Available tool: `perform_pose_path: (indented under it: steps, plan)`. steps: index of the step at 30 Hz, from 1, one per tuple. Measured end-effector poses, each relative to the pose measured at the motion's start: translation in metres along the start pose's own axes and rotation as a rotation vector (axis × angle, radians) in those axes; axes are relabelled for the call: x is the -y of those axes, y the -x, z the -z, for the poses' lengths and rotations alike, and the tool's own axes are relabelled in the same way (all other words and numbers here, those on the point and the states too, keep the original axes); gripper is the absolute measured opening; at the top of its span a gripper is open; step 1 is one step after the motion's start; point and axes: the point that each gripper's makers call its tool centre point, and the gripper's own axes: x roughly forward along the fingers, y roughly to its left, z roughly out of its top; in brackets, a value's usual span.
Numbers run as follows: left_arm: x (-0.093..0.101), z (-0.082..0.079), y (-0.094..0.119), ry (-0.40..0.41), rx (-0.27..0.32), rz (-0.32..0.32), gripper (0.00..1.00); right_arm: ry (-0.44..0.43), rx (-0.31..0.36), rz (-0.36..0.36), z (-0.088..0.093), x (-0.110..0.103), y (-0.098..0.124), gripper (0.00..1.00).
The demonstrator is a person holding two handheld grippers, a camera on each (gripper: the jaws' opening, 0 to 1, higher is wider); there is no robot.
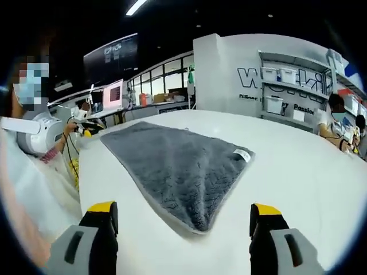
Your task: Fold the towel on the table until its edges align and the towel forms a compact rectangular stack.
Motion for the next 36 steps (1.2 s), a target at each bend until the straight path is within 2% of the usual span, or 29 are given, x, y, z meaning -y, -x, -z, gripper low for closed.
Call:
perform_pose_path:
  steps: [8, 13, 15, 18, 20, 21, 23, 28, 31, 36]
  plan:
    - [0.007, -0.002, -0.001, -0.009, 0.003, 0.021, 0.96, 0.019, -0.022, 0.009, -0.02, 0.015, 0.004, 0.99]
    - [0.013, 0.001, 0.001, -0.022, -0.006, 0.027, 0.97, 0.049, -0.055, 0.011, -0.045, 0.031, -0.003, 0.99]
    - [0.015, 0.002, 0.003, -0.023, -0.006, 0.026, 0.97, 0.006, -0.063, 0.004, -0.058, 0.035, -0.007, 0.99]
    - [0.016, 0.004, 0.005, -0.021, -0.006, 0.02, 0.96, 0.016, -0.054, 0.017, -0.078, 0.051, -0.018, 0.98]
    - [0.015, 0.003, 0.007, -0.025, -0.001, 0.01, 0.96, 0.029, -0.075, 0.047, -0.086, 0.064, -0.026, 0.91]
    - [0.016, 0.003, 0.007, -0.024, 0.001, 0.009, 0.96, 0.043, -0.087, 0.052, -0.091, 0.07, -0.033, 0.84]
    - [0.018, 0.002, 0.008, -0.024, 0.006, 0.01, 0.95, 0.049, -0.095, 0.047, -0.096, 0.076, -0.042, 0.78]
    - [0.024, -0.002, 0.008, -0.015, 0.03, 0.025, 0.96, 0.031, -0.107, 0.023, -0.111, 0.089, -0.072, 0.78]
    - [0.026, -0.004, 0.007, -0.018, 0.037, 0.029, 0.96, 0.09, -0.175, 0.054, -0.11, 0.105, -0.088, 0.75]
    - [0.03, -0.002, 0.004, -0.021, 0.027, 0.033, 0.98, 0.067, -0.194, 0.078, -0.119, 0.125, -0.109, 0.71]
